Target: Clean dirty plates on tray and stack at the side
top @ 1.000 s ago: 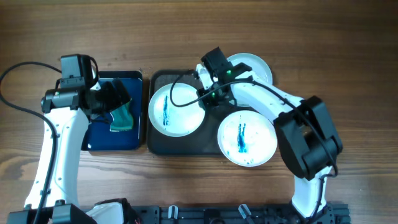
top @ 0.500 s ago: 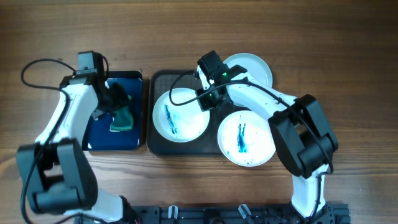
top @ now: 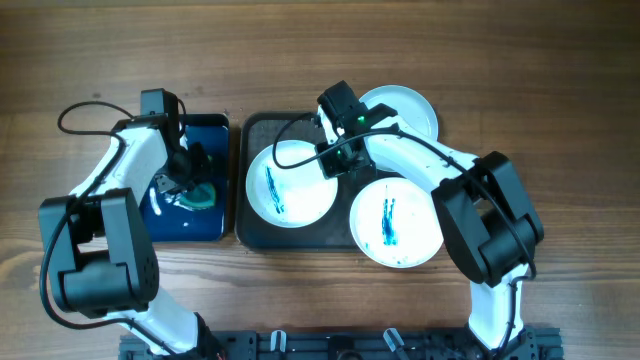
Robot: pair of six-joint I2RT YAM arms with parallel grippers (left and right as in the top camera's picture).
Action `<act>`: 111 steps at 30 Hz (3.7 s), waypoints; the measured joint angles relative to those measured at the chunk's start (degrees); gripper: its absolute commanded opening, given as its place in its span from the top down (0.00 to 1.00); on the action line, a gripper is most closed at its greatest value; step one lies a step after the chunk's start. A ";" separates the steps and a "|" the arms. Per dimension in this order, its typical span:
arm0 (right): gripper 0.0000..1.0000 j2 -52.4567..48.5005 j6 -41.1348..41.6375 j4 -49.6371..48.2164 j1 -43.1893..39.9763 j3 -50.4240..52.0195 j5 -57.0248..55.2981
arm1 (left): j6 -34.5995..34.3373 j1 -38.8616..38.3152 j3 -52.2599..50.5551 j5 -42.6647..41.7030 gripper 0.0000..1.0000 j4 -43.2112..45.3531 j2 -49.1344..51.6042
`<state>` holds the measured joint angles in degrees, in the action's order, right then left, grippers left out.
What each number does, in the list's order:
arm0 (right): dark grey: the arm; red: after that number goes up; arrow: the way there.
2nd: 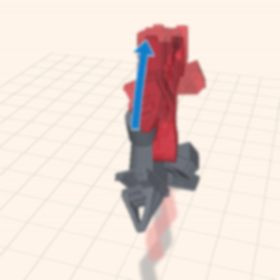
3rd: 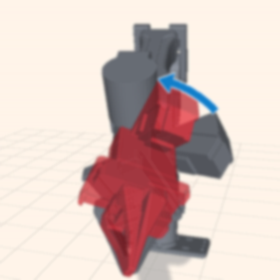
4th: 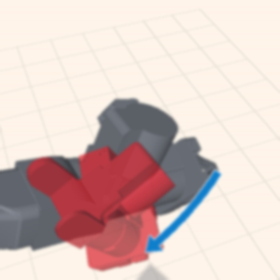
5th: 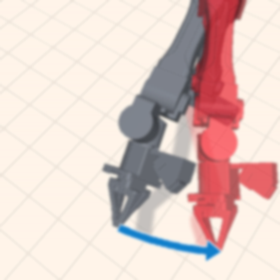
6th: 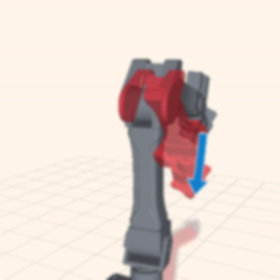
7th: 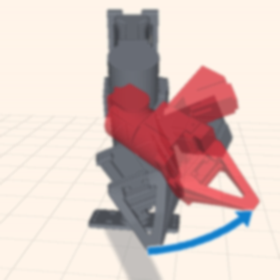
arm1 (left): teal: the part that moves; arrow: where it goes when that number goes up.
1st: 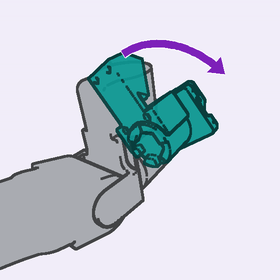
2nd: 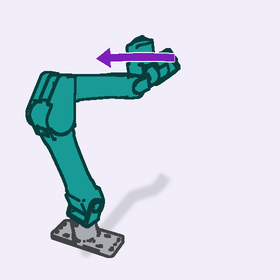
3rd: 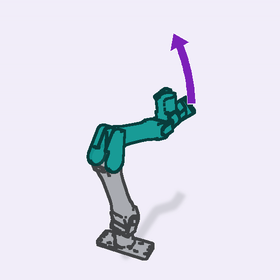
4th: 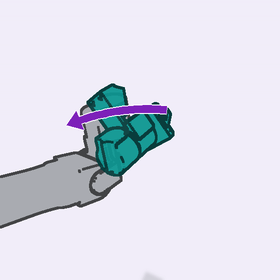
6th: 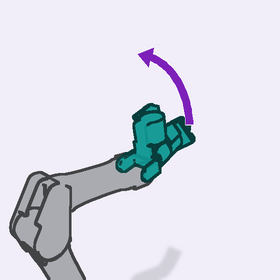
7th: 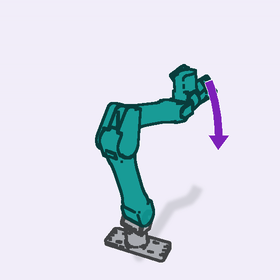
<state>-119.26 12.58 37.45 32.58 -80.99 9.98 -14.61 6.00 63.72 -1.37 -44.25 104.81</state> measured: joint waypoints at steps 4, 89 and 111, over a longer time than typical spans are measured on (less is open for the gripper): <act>0.96 0.00 -0.46 4.63 -0.37 -1.16 -0.50 | 0.17 -0.07 0.20 -0.02 0.96 -0.02 0.00; 0.96 -4.33 -2.82 8.15 -7.04 -3.87 15.67 | -14.56 -25.90 11.89 -12.74 0.96 -5.55 9.62; 0.96 17.75 5.70 15.52 16.63 -4.02 -48.24 | -16.13 -1.79 30.21 6.27 0.96 -23.45 -3.04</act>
<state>-101.51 18.28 52.97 49.21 -85.01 -38.26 -30.74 4.21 93.93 4.91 -67.70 101.78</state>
